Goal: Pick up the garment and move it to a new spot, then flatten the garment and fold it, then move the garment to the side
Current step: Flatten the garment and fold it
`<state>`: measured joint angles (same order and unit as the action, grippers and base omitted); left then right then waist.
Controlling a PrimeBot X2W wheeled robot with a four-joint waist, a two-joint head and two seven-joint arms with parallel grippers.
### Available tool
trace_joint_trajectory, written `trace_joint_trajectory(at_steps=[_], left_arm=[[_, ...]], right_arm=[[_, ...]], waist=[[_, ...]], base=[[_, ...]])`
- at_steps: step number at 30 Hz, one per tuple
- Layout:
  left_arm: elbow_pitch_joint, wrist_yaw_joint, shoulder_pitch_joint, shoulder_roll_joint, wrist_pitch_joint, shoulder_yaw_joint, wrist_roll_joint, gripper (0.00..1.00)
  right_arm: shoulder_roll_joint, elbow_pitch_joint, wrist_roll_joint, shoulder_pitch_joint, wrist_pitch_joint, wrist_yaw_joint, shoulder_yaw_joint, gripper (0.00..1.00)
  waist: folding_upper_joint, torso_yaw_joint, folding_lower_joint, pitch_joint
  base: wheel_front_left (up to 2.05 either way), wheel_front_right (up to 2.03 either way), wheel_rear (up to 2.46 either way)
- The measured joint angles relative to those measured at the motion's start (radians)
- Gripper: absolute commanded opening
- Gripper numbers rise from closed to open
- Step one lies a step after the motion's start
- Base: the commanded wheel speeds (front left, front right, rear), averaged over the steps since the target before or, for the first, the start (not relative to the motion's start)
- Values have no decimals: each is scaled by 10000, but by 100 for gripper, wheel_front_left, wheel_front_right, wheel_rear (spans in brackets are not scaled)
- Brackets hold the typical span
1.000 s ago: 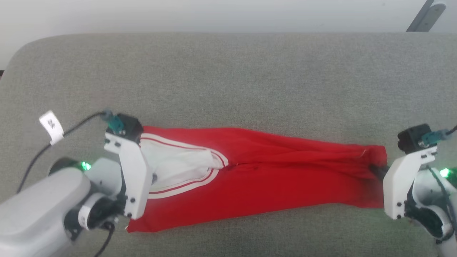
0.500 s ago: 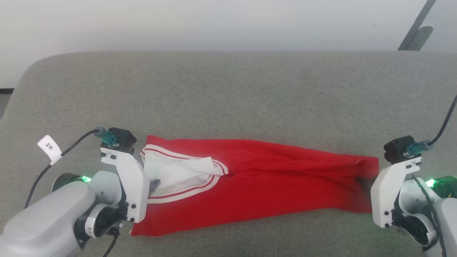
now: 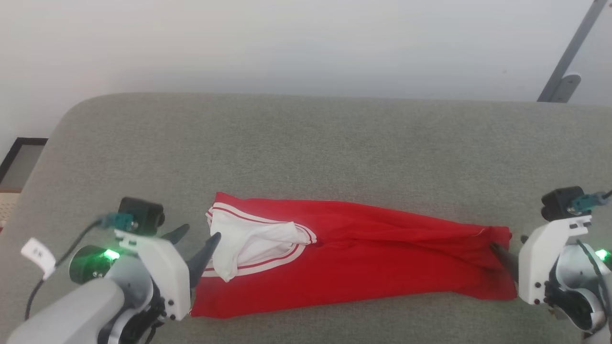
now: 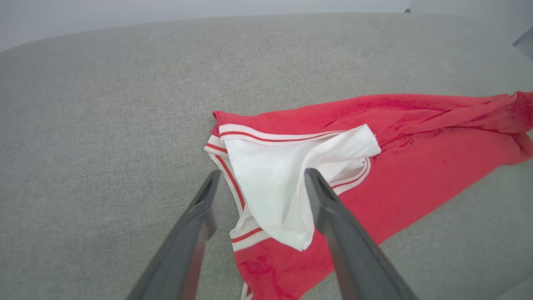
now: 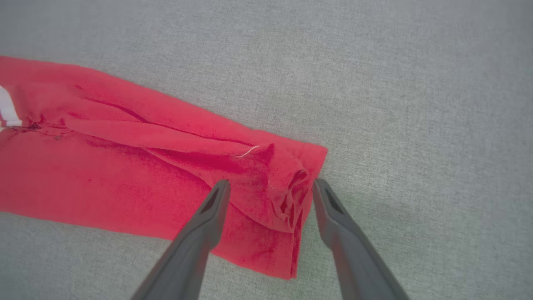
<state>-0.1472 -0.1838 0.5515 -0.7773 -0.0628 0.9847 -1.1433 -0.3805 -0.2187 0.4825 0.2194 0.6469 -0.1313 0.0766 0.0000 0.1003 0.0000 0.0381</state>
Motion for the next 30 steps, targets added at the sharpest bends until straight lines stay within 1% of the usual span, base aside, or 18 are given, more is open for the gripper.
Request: trace_joint_trajectory(at_steps=[2, 4, 6, 7, 8, 10, 12, 14, 15, 17, 21, 22, 23, 24, 25, 27, 30], left_arm=[[-107, -71, -313, 79, 719, -209, 104, 100], [-176, -4, -604, 69, 1432, -255, 257, 100], [-337, -102, -888, 148, 2088, -481, 226, 100], [-387, -77, -1009, 176, 2422, -535, 249, 100], [-447, -54, -1120, 207, 2646, -579, 309, 100], [-598, -151, -1373, 324, 2989, -815, 376, 100], [-619, -128, -1435, 359, 3104, -920, 508, 100], [-759, -199, -1656, 579, 3208, -1365, 541, 100], [-780, -186, -1793, 686, 3214, -1630, 746, 100], [-681, -119, -2052, 1032, 3219, -2510, 1185, 100], [-525, 226, -2939, 1827, 3241, -4368, 2481, 100], [-500, 368, -3184, 2029, 3241, -4748, 2892, 100], [-443, 577, -3386, 2245, 3241, -5139, 3250, 100], [-418, 713, -3541, 2497, 3241, -5561, 3567, 100], [-431, 796, -3695, 2723, 3241, -5935, 3850, 100], [-474, 1204, -4027, 3173, 3243, -6539, 4278, 100], [-539, 1672, -4298, 3751, 3241, -7377, 4945, 100]], right_arm=[[-4, -165, 2, -51, 86, 0, -186, 100], [-15, -368, 2, -60, 251, 0, -357, 100], [-13, -533, 25, -69, 410, 2, -533, 100], [-8, -617, 79, -70, 456, 0, -629, 100], [4, -752, 125, -65, 548, 2, -736, 100], [13, -888, 176, -65, 669, 4, -813, 100], [21, -1020, 203, -52, 690, 4, -882, 100], [50, -1191, 268, -19, 754, 6, -901, 100], [48, -1321, 267, 15, 750, 6, -926, 100], [79, -1538, 290, 127, 752, 6, -965, 100], [117, -2176, 395, 352, 746, 6, -907, 100], [127, -2313, 433, 421, 736, 6, -853, 100], [142, -2452, 489, 514, 736, 8, -830, 51], [157, -2585, 568, 602, 734, 8, -813, 17], [150, -2688, 625, 692, 706, 8, -731, 0], [123, -2809, 771, 779, 656, 10, -562, 0], [144, -3001, 1020, 937, 491, 8, -384, 0]], waist=[[0, 71, 0, -33], [0, 146, 0, -49], [0, 232, 0, -35], [0, 280, 0, -19], [0, 327, 0, 3], [0, 431, 0, 54], [0, 486, 0, 84], [0, 600, 0, 146], [0, 662, 1, 181], [0, 779, 0, 250], [0, 982, 0, 403], [0, 1028, 0, 434], [0, 1073, 0, 468], [0, 1121, 0, 492], [0, 1164, 0, 514], [0, 1233, 0, 554], [0, 1295, 0, 610]], base=[[0, 0, 0], [0, 0, 0], [0, 0, 0], [0, 0, 0], [0, 0, 0], [0, 0, 0], [0, 0, 0], [0, 0, 0], [0, 0, 0], [0, 0, 0], [0, 0, 0], [0, 0, 0], [0, 0, 0], [0, 0, 0], [0, 0, 0], [0, 0, 0], [0, 0, 0]])
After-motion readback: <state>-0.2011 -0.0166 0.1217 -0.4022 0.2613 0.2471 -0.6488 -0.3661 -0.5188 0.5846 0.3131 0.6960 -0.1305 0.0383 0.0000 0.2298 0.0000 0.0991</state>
